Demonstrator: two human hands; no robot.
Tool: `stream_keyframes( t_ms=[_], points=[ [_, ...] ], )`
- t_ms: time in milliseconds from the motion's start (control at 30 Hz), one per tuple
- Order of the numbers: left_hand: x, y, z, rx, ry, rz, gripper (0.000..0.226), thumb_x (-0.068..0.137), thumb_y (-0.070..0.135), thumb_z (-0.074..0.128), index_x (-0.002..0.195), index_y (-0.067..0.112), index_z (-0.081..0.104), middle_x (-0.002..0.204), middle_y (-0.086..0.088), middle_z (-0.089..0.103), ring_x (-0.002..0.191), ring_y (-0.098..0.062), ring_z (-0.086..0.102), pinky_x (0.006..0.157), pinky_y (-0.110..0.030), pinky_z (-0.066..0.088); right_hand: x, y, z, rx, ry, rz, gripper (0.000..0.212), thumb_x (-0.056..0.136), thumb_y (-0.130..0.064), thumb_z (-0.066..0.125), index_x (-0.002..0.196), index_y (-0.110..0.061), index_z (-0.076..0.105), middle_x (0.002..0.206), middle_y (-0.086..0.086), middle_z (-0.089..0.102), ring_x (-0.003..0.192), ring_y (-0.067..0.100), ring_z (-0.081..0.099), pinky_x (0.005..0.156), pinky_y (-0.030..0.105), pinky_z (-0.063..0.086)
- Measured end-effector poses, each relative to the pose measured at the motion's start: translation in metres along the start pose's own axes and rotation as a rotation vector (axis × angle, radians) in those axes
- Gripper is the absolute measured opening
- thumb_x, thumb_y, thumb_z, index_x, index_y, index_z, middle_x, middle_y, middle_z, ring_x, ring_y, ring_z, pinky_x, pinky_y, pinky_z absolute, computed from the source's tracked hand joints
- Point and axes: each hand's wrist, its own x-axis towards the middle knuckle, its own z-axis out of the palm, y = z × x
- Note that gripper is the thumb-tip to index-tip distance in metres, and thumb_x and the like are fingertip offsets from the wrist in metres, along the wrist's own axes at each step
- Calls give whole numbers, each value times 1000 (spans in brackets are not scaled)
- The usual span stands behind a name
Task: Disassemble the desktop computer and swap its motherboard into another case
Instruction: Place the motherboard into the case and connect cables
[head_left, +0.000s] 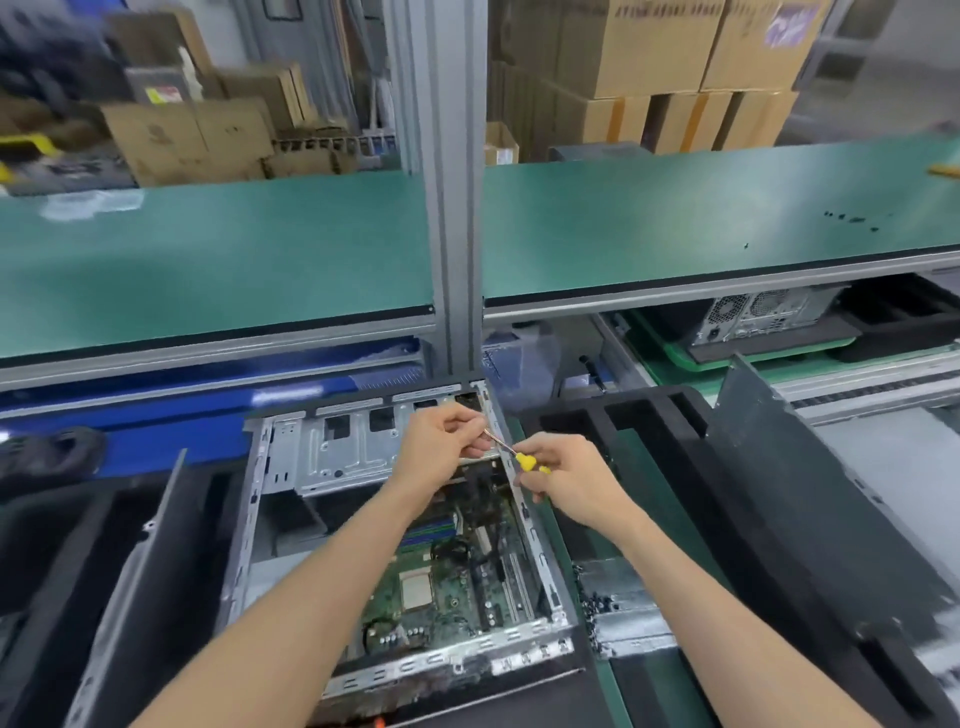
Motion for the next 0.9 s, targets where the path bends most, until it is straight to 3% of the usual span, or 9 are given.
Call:
stream_keyframes(
  t_ms=[100,233,333,467,600,700,767,833,900],
  points=[
    [-23,-15,-33,-11,13,-38,11,96,9,65,87,8,71,72,-2,74,68,-11,70,63,-20,56,-8,-7,24,-110,8,3,22,85,-7,76,104,-14,70,88,4,75,65,18,66,73,36,56],
    [-55,-37,-65,56,28,-66,11,96,8,64,89,8,72,75,-4,75,68,-12,70,63,-20,56,-18,-8,57,-217,-2,-4,14,81,-13,78,89,-20,68,76,-5,71,66,13,65,68,29,53],
    [-75,-50,-80,139,35,-66,14,94,6,65,85,12,72,73,-4,74,66,-13,69,63,-23,56,-22,-7,77,-308,-21,-22,19,79,-15,78,82,-29,66,74,-9,67,68,10,63,69,33,53],
    [-96,-60,-90,437,-1,14,13,92,14,67,81,21,71,72,4,72,68,-6,67,68,-20,53,-30,-3,94,-399,-57,-23,21,80,-17,79,87,-31,65,84,-8,67,80,15,62,75,37,54],
    [-106,-64,-89,687,-66,124,8,96,22,64,92,21,70,81,6,70,75,-15,62,78,-32,47,-38,-1,99,-459,-35,-36,23,83,-19,79,90,-34,63,87,-10,67,85,15,61,77,34,52],
    [-112,-69,-91,784,-65,197,16,98,29,59,89,24,72,75,12,69,72,-12,62,85,-38,42,-44,-1,97,-467,-40,-50,20,84,-16,78,95,-29,67,91,-9,67,89,14,61,73,25,45],
    [-115,-73,-95,715,-42,188,23,99,31,57,78,31,69,66,17,66,62,-1,58,74,-31,42,-48,-1,95,-452,-50,-66,20,84,-14,78,95,-27,67,92,-9,65,89,14,60,69,18,39],
    [-116,-74,-96,644,-27,166,30,98,33,56,70,35,64,61,19,64,51,2,51,57,-24,35,-53,-2,93,-431,-49,-80,19,85,-12,78,97,-23,69,98,-5,65,92,16,59,74,22,40],
    [-117,-73,-96,631,-35,158,31,98,34,54,70,34,66,63,19,66,53,2,55,53,-23,35,-60,-3,92,-429,-46,-94,19,85,-12,77,102,-19,72,103,-2,63,95,17,58,83,27,42]
  ],
)
